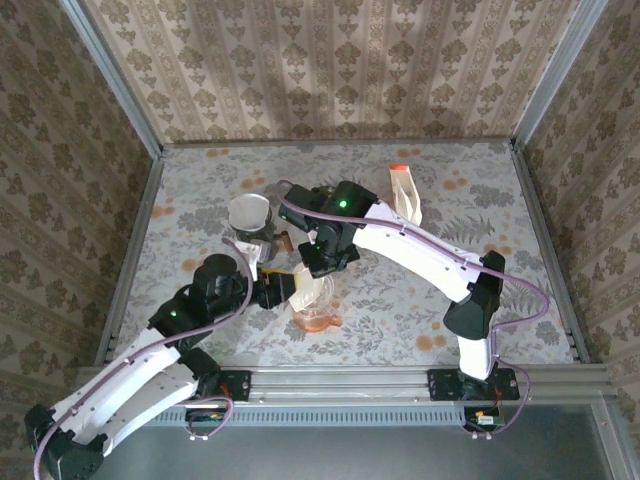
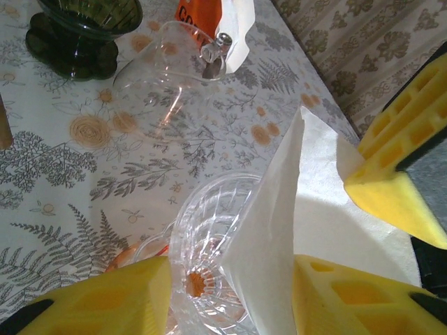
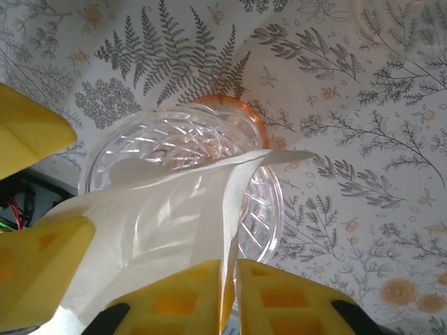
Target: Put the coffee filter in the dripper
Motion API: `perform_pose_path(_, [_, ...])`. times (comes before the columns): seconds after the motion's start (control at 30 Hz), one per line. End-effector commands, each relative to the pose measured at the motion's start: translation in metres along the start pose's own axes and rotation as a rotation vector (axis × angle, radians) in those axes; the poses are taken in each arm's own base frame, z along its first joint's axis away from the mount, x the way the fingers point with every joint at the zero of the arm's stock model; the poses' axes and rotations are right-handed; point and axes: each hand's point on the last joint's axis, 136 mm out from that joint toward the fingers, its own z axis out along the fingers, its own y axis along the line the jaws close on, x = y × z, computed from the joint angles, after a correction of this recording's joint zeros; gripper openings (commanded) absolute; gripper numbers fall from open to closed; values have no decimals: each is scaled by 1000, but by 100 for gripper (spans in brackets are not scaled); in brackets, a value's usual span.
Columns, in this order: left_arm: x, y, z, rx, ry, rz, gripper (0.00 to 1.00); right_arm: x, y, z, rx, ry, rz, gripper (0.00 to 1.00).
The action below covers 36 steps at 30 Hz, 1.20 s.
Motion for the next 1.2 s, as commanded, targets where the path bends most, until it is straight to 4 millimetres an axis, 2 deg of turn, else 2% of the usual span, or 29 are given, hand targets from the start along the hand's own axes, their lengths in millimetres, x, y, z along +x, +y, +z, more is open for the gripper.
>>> perform_pose_path(0.0, [1, 2, 2, -8, 0, 4, 49, -2, -5, -9, 20, -51, -1, 24])
perform_pose_path(0.27, [4, 6, 5, -21, 12, -5, 50, -3, -8, -34, -24, -240, -58, 53])
perform_pose_path(0.37, [5, 6, 6, -21, 16, -8, 50, 0, -2, -33, -58, -300, -74, 56])
perform_pose_path(0.57, [5, 6, 6, -27, 18, -9, 51, 7, 18, -20, -107, -330, -120, 57])
perform_pose_path(0.67, [5, 6, 6, -25, 18, -12, 51, 4, 28, -21, -115, -357, -150, 61])
perform_pose_path(0.83, [5, 6, 6, -23, 17, -15, 52, -6, 29, -24, -107, -407, -116, 62])
perform_pose_path(0.9, [4, 6, 6, -22, 17, -17, 52, -7, 26, -21, -78, -399, -104, 59])
perform_pose_path(1.0, [4, 6, 5, -24, 16, -17, 53, -5, 22, -14, -46, -369, -108, 49])
perform_pose_path(1.17, [4, 6, 5, -24, 14, -16, 53, 1, 21, -4, -41, -338, -108, 46])
